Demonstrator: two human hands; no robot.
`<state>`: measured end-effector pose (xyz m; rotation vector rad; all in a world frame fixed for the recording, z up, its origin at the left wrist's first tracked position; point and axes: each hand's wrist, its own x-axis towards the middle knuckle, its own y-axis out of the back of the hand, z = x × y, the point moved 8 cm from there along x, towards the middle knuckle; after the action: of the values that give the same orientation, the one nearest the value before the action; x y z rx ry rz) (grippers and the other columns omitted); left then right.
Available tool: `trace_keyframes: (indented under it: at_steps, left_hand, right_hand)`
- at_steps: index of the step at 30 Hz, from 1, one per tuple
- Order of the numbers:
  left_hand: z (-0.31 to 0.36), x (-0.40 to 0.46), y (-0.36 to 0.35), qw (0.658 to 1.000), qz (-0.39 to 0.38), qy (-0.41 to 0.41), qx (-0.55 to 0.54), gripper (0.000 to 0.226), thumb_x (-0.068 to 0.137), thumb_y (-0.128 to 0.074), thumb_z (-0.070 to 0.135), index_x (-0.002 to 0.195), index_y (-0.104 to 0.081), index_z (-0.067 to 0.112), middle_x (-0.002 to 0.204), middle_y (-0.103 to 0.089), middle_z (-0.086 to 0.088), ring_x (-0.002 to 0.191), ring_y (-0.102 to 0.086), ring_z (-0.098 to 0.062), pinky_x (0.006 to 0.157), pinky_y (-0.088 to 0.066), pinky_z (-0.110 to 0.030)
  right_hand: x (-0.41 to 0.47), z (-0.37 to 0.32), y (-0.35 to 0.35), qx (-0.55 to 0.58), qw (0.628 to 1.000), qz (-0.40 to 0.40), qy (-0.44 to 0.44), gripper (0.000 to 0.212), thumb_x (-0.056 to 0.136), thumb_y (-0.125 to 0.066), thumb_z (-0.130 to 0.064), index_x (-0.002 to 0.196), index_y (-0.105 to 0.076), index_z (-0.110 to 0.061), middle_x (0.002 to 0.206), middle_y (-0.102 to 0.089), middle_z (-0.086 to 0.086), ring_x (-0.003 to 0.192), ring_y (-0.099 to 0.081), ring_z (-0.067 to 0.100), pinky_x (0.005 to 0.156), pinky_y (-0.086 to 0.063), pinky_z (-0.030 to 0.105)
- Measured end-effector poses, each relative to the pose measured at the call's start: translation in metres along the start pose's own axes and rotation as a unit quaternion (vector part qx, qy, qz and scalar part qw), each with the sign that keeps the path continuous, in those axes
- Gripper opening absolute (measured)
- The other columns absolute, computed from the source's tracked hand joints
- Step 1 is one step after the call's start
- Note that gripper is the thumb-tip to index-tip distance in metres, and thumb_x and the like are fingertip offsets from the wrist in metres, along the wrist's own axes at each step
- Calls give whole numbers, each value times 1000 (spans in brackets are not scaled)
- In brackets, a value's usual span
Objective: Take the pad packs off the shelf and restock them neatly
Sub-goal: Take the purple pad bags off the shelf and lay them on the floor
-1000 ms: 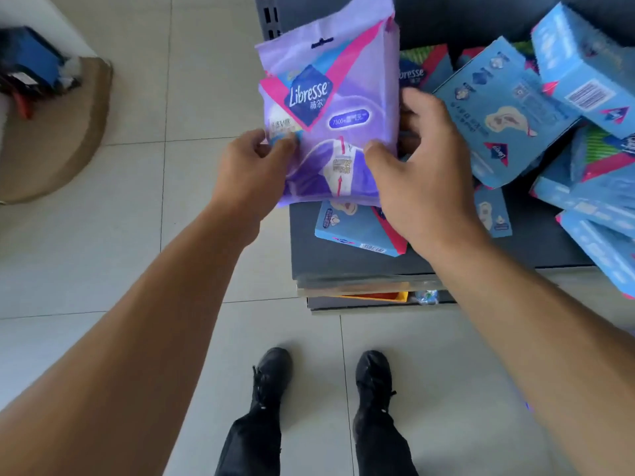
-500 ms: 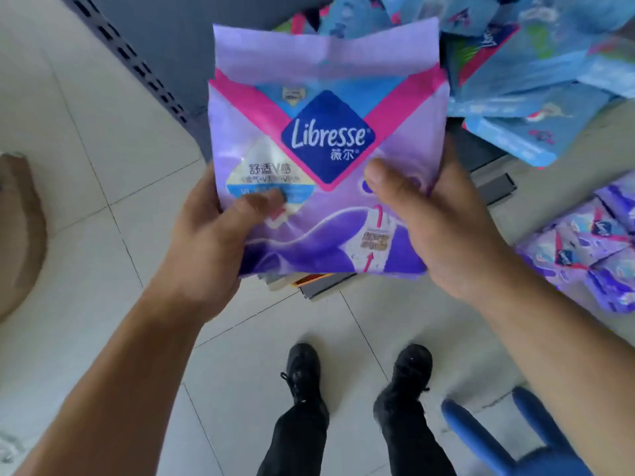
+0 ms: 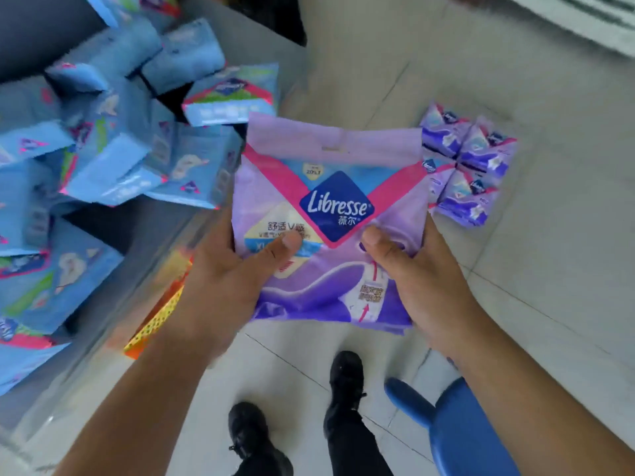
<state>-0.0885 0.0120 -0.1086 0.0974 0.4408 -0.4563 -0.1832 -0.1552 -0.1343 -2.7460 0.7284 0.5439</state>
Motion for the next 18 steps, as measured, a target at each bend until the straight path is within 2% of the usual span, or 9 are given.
trace_keyframes:
  at_steps: [2, 4, 7, 10, 13, 16, 18]
  left_hand:
    - [-8, 16, -50, 999, -24, 30, 12, 31, 83, -69, 11, 114, -63, 14, 98, -75, -4, 89, -73, -20, 71, -58, -31]
    - [-21, 33, -92, 997, -36, 58, 42, 31, 84, -71, 15, 114, -63, 17, 98, -75, -2, 89, -73, -22, 77, -60, -37]
    - [-45, 61, -147, 991, -57, 77, 97, 30, 84, -73, 22, 111, -60, 21, 101, -74, 0, 90, -72, -20, 82, -57, -39]
    - [-82, 87, -194, 981, -81, 144, 103, 26, 88, -66, 10, 105, -52, 24, 103, -70, -3, 86, -70, -18, 76, -56, -33]
    - [-109, 116, -242, 962, -153, 179, 136, 30, 90, -62, 9, 113, -50, 23, 107, -69, 1, 93, -70, -15, 74, -56, -29]
    - [-128, 152, -281, 943, -192, 177, 208, 31, 90, -66, 14, 115, -53, 27, 107, -67, 9, 93, -67, -9, 71, -56, -20]
    - [-148, 179, -308, 927, -223, 175, 246, 34, 88, -69, 18, 118, -55, 27, 110, -68, 8, 96, -67, -8, 79, -58, -25]
  right_hand:
    - [4, 11, 56, 28, 998, 32, -39, 34, 85, -71, -19, 116, -58, -27, 108, -72, -1, 100, -70, 19, 87, -55, 43]
    - [7, 25, 109, 33, 995, 72, -68, 38, 82, -69, -20, 118, -58, -24, 111, -71, 3, 103, -69, 23, 93, -53, 48]
    - [10, 52, 179, 48, 982, 146, -111, 40, 85, -72, -16, 121, -56, -23, 112, -70, 7, 101, -69, 29, 92, -52, 56]
    - [14, 75, 230, 64, 968, 191, -147, 33, 86, -69, -15, 116, -58, -18, 112, -71, 10, 95, -71, 28, 80, -58, 47]
    - [21, 95, 269, 67, 955, 226, -182, 28, 88, -68, -14, 115, -57, -14, 107, -72, 9, 85, -73, 22, 61, -55, 29]
    - [34, 117, 307, 44, 940, 262, -216, 28, 88, -69, -19, 113, -55, -18, 106, -71, 6, 82, -74, 17, 60, -52, 23]
    - [49, 131, 334, 32, 930, 287, -227, 30, 88, -70, -23, 114, -54, -19, 107, -70, 4, 83, -73, 16, 61, -52, 24]
